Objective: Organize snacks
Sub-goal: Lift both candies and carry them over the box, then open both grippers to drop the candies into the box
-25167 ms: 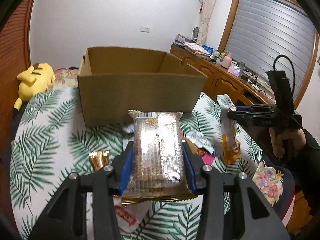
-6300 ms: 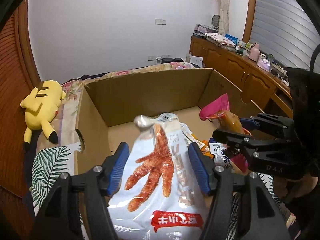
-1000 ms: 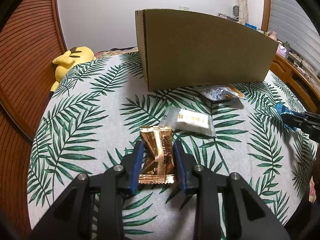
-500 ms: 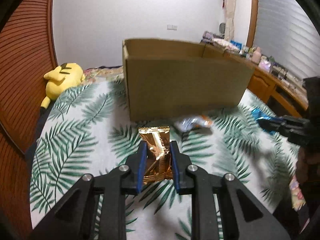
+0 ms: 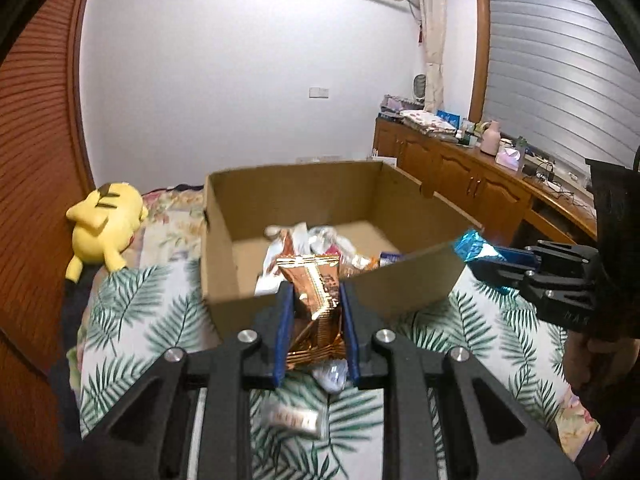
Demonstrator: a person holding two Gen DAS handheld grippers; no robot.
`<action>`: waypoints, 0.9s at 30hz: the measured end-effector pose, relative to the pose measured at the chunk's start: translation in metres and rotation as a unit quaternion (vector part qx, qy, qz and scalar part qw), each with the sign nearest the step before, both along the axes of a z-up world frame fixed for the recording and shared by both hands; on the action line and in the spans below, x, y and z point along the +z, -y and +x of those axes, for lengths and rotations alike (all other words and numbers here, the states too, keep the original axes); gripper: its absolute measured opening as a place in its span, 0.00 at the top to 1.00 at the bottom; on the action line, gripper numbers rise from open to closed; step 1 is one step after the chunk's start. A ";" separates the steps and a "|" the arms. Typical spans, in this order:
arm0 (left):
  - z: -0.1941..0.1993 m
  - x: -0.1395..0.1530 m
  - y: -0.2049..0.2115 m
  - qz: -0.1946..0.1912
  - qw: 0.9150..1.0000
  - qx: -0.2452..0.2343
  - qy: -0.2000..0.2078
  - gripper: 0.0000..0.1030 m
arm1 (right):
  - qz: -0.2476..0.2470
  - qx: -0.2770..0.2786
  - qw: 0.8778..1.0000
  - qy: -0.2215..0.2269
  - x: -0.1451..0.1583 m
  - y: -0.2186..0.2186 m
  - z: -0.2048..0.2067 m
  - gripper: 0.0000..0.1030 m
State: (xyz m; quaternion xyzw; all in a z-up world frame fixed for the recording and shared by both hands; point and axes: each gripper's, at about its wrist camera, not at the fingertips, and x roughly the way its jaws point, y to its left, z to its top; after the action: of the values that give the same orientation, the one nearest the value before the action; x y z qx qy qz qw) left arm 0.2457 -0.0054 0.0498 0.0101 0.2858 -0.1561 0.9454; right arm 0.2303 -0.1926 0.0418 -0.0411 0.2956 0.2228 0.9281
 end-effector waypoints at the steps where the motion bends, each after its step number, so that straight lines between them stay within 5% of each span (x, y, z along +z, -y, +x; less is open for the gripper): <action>1: 0.005 0.004 0.002 0.002 1.000 -0.002 0.002 0.79 | -0.001 0.001 1.000 0.002 0.003 -0.001 0.003 0.77; 27: 0.102 -0.009 0.010 -0.011 0.998 0.003 -0.068 0.78 | 0.011 -0.007 0.999 -0.032 0.001 -0.010 0.080 0.77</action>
State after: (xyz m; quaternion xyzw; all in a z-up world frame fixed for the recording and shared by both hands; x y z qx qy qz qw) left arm 0.3479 -0.0151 0.0407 -0.0120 0.3481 -0.1569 0.9241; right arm 0.3108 -0.1822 0.0428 -0.0215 0.3230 0.2208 0.9200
